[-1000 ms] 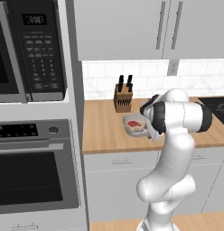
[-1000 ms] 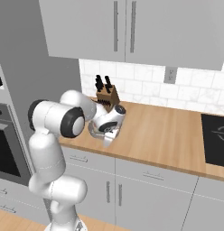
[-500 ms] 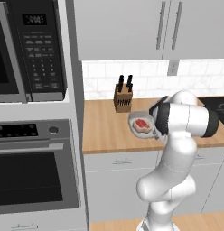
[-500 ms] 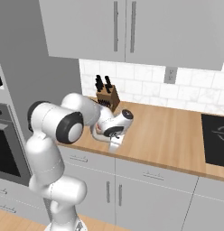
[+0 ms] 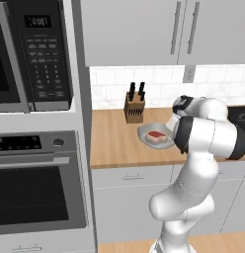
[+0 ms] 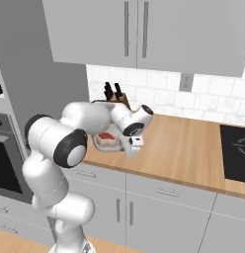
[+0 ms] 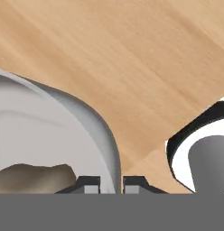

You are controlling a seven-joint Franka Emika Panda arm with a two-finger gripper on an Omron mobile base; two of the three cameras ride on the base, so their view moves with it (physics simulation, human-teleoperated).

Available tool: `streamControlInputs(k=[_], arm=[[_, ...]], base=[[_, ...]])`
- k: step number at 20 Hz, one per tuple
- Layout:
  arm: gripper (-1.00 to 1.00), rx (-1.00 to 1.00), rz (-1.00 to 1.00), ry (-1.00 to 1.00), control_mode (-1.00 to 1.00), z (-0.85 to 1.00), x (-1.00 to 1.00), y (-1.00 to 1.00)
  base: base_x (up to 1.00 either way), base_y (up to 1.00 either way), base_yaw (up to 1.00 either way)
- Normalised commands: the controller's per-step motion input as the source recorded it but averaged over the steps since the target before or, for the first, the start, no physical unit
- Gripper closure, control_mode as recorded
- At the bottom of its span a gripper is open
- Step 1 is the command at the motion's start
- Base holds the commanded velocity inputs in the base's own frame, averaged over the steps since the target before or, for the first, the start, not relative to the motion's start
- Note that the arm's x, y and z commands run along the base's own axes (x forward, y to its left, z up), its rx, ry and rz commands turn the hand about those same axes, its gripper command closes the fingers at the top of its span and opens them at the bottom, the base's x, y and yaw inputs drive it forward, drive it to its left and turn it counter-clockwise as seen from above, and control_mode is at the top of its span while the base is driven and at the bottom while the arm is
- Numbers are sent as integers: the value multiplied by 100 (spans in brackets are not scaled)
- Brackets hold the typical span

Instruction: Take the meat container that has the steak and place it on the second highest rack of the freezer. Then take the vegetable container that has the lemon wedge and lime and place it on the highest rack of the freezer.

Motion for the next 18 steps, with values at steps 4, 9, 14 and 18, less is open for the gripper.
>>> streamControlInputs(k=[4, 9, 14, 18], arm=[[100, 0, 66, -13, -100, 100, -73, -12], [100, 0, 58, -18, -100, 84, -83, -11], [100, 6, 34, -12, -100, 56, -66, 0], [100, 15, 28, 0, -100, 54, -32, 6]], base=[[0, 0, 0], [0, 0, 0], [0, 0, 0], [0, 0, 0]])
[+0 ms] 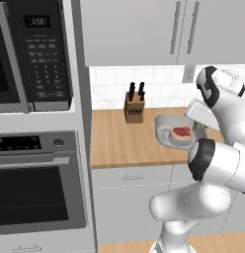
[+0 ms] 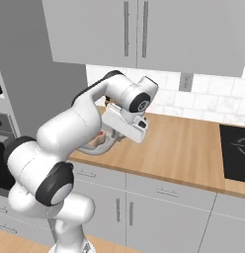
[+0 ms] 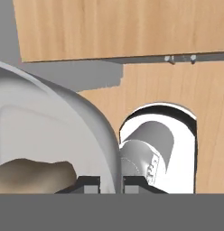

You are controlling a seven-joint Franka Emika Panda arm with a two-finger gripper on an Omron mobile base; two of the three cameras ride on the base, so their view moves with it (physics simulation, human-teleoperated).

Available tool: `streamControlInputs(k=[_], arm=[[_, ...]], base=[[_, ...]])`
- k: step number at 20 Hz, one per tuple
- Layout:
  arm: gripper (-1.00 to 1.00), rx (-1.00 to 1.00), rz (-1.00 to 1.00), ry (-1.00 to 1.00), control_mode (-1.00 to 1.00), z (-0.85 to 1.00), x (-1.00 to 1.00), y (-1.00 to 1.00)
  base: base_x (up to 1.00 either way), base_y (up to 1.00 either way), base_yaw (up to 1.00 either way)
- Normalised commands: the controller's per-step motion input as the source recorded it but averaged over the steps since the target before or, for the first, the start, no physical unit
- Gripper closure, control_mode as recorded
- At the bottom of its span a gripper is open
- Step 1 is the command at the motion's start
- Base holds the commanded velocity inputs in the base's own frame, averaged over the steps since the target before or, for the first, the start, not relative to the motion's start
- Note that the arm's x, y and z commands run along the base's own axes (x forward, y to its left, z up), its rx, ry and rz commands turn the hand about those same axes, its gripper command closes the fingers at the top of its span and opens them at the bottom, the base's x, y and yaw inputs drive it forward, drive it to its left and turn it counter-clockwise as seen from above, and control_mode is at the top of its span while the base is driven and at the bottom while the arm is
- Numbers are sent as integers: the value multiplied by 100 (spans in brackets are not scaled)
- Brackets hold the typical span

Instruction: Take the meat container that has the steak and place it on the second highest rack of the freezer. Then take the vegetable container that has the lemon wedge and lime and place it on the highest rack of the freezer.

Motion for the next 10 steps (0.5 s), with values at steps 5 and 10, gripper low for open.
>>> streamControlInputs(k=[5, 10], arm=[[100, 13, 24, 0, -100, 40, -41, 5], [100, 3, 16, -6, -100, 14, -54, 0]], base=[[0, 0, 0], [0, 0, 0]])
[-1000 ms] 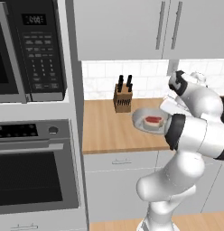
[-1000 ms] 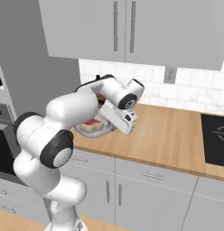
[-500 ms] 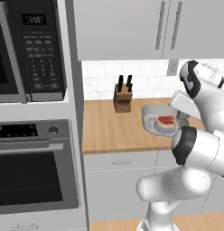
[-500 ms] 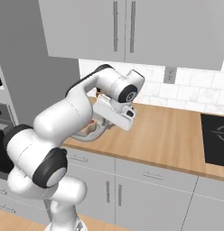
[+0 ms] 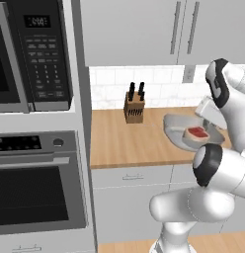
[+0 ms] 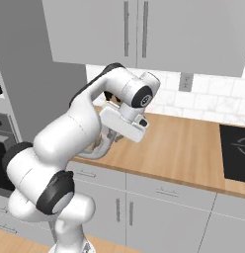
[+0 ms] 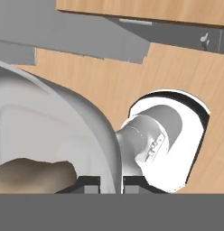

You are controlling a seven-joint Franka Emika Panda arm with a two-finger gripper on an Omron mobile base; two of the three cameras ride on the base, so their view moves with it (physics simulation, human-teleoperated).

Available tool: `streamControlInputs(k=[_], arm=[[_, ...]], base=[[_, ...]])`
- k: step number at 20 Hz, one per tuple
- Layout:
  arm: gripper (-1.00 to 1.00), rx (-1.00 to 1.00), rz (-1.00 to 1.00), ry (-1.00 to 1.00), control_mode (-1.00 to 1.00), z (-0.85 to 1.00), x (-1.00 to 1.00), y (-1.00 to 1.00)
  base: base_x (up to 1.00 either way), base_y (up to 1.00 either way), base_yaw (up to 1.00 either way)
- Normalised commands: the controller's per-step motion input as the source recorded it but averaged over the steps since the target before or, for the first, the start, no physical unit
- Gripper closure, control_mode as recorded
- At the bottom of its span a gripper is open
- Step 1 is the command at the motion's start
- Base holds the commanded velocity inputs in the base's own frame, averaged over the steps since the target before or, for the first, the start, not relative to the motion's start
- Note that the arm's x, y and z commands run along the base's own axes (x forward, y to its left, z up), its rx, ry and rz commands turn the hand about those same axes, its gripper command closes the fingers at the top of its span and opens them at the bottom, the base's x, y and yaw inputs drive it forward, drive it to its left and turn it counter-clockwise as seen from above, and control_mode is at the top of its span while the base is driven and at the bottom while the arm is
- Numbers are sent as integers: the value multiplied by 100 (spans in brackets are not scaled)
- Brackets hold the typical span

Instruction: Take the meat container that has the steak and place it on the second highest rack of the freezer. Then take the vegetable container that has the lemon wedge and lime and place it on the highest rack of the freezer.

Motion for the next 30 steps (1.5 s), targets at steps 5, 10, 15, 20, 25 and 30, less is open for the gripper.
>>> streamControlInputs(k=[5, 10, 15, 20, 25, 30], arm=[[100, 0, 0, 0, 100, 0, -1, 0], [100, 0, 0, 0, 100, 0, 0, 0], [100, 0, 0, 0, 100, 0, 0, 0], [100, 0, 0, 0, 100, 0, 0, 0], [100, 0, 0, 0, 100, 0, 0, 0], [100, 0, 0, 0, 100, 0, 0, 0]], base=[[0, 1, 0], [-21, 0, 28], [-30, 0, 22], [-56, 0, 9], [-54, 0, 3], [-1, 71, 0]])
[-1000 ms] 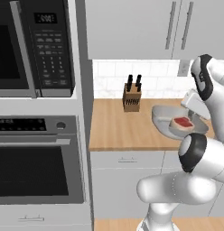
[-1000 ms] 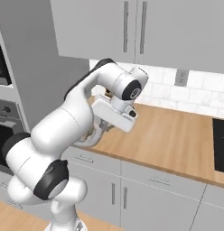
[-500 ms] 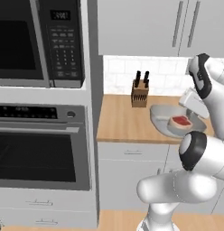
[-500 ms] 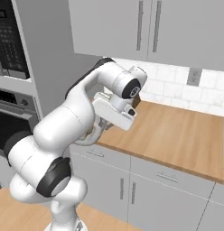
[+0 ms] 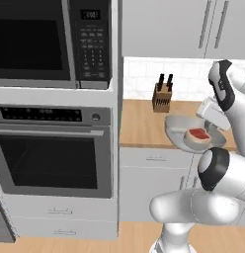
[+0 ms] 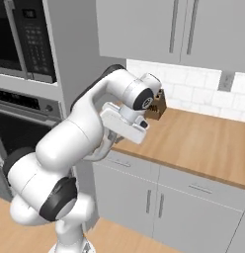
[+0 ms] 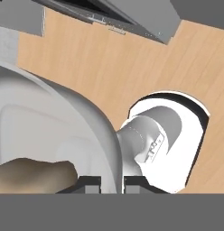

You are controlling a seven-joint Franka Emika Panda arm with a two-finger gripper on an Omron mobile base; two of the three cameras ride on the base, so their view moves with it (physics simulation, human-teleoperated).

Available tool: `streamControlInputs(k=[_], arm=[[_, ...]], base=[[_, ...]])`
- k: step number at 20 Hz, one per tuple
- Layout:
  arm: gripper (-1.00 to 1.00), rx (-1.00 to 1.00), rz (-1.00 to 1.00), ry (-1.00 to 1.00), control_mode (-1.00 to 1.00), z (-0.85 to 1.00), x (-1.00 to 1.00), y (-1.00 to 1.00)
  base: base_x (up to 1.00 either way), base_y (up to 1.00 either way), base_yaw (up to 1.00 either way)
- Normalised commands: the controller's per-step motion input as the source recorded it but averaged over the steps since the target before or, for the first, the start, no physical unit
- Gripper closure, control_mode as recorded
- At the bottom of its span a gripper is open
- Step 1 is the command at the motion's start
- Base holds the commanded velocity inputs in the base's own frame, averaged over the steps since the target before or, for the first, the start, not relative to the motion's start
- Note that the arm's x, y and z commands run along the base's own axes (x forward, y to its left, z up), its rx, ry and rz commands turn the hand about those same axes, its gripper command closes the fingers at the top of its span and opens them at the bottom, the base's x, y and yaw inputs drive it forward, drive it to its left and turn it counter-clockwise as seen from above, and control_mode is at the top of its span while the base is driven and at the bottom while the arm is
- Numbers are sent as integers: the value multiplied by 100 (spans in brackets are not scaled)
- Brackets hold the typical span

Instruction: Take the meat container that has the steak and place it on the second highest rack of the freezer. Then take the vegetable container that has the lemon wedge and lime and place it on the highest rack of the freezer.

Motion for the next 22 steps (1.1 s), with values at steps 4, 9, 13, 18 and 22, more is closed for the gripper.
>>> streamControlInputs(k=[4, 9, 13, 18, 22], arm=[[100, 0, 0, 0, 100, 0, 0, 0], [100, 0, 0, 0, 100, 0, 0, 0], [100, 0, 0, 0, 100, 0, 0, 0], [100, 0, 0, 0, 100, 0, 0, 0], [100, 0, 0, 0, 100, 0, 0, 0]], base=[[0, 99, 0], [-16, 98, -1], [-21, 89, -5], [-6, 94, -15], [-3, 100, -22]])
